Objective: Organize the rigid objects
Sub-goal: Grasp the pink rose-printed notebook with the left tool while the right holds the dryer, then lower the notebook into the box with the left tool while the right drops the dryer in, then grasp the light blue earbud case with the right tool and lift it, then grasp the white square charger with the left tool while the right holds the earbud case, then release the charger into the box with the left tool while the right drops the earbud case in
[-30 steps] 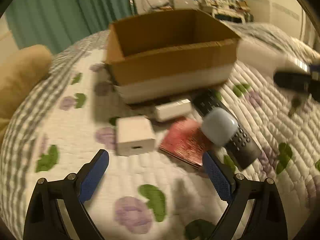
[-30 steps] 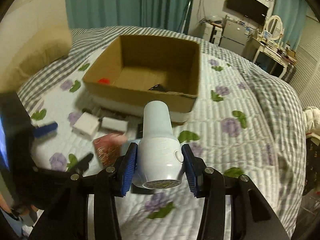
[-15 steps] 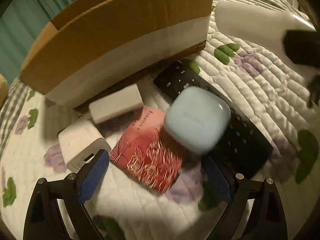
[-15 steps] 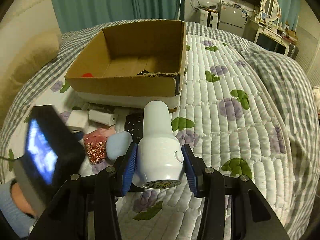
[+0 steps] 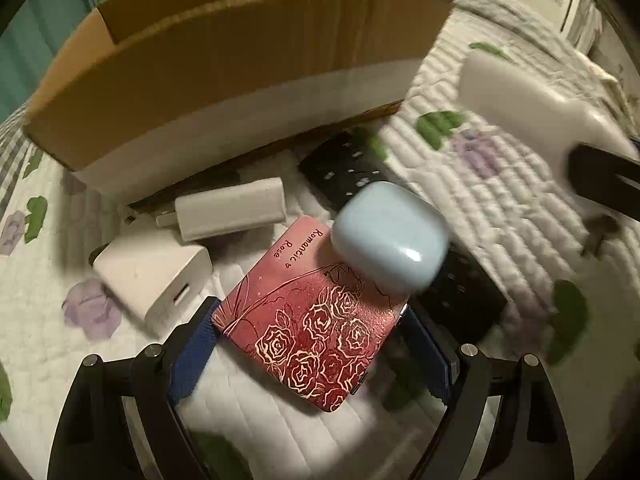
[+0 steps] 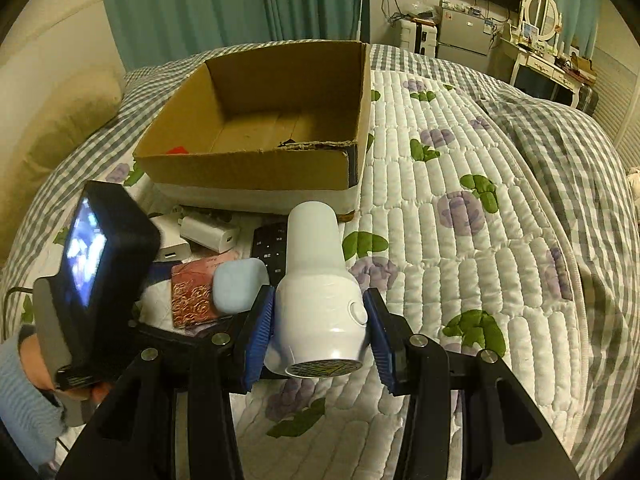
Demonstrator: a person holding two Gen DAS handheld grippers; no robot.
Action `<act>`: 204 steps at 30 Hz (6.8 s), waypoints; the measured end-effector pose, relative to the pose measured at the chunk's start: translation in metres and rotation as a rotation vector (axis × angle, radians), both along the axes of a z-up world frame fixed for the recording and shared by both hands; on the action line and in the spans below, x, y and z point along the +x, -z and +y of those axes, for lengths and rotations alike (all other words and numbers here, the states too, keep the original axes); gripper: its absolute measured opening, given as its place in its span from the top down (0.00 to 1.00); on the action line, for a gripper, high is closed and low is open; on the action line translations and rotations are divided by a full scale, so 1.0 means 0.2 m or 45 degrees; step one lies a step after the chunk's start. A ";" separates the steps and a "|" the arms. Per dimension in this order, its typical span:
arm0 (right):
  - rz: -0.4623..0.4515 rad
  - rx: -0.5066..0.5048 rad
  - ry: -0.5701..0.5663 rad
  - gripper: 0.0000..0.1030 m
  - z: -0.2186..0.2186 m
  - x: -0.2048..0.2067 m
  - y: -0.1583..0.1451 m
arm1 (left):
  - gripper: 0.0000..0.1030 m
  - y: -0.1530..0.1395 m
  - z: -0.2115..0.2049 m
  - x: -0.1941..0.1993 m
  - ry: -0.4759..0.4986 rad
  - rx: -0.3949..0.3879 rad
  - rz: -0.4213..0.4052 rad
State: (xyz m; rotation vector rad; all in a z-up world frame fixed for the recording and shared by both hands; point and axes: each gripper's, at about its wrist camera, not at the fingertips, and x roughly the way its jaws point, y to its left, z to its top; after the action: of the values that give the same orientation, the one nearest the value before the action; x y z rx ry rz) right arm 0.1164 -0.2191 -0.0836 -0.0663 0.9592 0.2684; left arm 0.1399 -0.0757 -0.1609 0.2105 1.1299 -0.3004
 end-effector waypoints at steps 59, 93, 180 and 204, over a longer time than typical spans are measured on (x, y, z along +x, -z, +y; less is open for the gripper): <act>-0.225 0.031 -0.036 0.32 0.18 0.81 -0.36 | 0.01 -0.54 0.18 0.57 -0.306 0.019 -0.463; -0.117 -0.268 -0.040 0.15 0.36 0.03 -0.08 | 0.00 -0.42 0.40 -0.23 -0.351 0.050 -0.414; -0.241 0.001 -0.075 0.78 0.22 0.75 -0.32 | 0.30 -0.44 0.16 0.64 -0.240 -0.071 -0.388; -0.194 0.071 -0.025 0.55 0.30 0.91 -0.31 | 0.21 -0.67 0.40 0.46 -0.331 -0.085 -0.530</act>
State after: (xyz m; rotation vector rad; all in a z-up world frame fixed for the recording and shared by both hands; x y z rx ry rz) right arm 0.2976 -0.1595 -0.0215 -0.0443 0.7994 0.3034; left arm 0.2322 0.0037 -0.0261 0.0597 0.7223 -0.0566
